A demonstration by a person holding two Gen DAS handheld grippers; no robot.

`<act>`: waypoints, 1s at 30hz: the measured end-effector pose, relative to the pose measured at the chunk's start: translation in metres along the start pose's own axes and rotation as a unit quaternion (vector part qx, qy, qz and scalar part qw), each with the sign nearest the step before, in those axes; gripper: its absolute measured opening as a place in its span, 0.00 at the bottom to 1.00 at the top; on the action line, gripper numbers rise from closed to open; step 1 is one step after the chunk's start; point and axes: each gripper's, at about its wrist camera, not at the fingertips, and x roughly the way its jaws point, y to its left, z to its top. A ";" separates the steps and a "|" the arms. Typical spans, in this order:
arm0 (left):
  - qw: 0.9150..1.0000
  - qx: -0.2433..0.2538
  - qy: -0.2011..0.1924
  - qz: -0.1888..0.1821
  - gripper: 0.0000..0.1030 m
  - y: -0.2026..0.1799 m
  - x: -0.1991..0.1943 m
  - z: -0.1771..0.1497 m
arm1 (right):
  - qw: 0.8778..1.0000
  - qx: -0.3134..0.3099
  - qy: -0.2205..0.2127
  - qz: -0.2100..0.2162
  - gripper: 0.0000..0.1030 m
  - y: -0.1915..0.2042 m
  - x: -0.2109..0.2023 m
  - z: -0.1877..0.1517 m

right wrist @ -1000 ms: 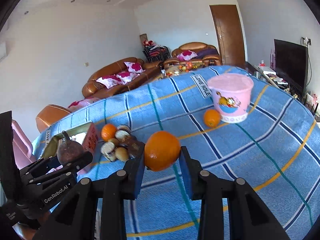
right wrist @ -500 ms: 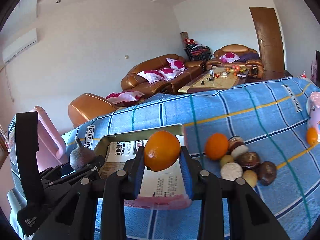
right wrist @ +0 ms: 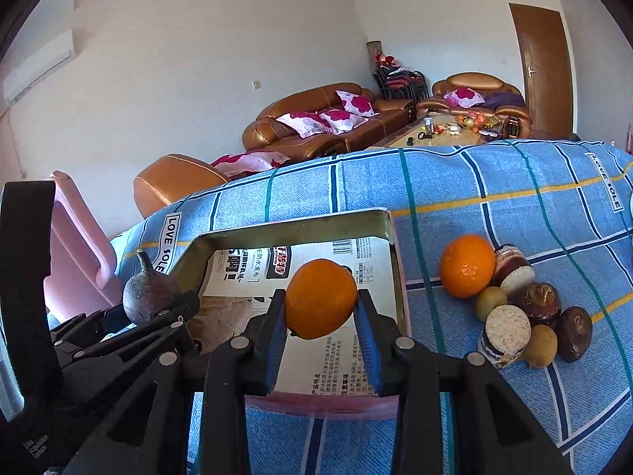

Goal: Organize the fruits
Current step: 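Carry the brown fruit with the left tool while the right tool carries the orange over the tin tray, then open the right tool dropping the orange into the tray while the left tool releases the brown fruit there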

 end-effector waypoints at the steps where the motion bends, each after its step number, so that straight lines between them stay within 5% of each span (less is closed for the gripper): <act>1: 1.000 0.003 -0.001 0.004 0.51 -0.001 0.000 -0.001 | 1.000 -0.001 0.001 0.004 0.35 0.000 0.000 0.000; 30: 0.998 0.034 -0.014 0.046 0.51 -0.015 0.001 -0.005 | 0.999 0.004 0.023 0.035 0.36 -0.002 0.010 0.000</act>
